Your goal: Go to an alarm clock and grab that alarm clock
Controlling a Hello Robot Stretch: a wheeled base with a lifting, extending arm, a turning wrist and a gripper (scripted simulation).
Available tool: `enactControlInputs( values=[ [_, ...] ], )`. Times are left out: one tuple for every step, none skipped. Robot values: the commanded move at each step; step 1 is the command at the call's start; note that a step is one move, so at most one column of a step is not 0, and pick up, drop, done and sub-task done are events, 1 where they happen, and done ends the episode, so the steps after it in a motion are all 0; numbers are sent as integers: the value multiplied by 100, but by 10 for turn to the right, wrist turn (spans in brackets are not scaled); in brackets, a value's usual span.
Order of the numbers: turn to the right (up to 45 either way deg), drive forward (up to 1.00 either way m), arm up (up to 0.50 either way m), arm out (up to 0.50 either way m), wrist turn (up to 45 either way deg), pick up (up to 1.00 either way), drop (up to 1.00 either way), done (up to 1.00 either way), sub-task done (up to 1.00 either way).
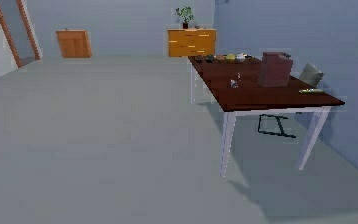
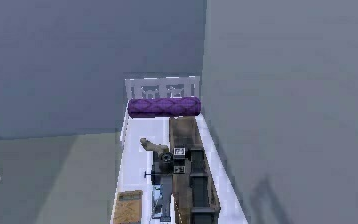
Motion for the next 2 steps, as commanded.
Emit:
enactControlInputs(
  values=[
    [0, 0, 0, 0, 450, 0, 0, 0, 0],
    [0, 0, 0, 0, 450, 0, 0, 0, 0]
  ],
)
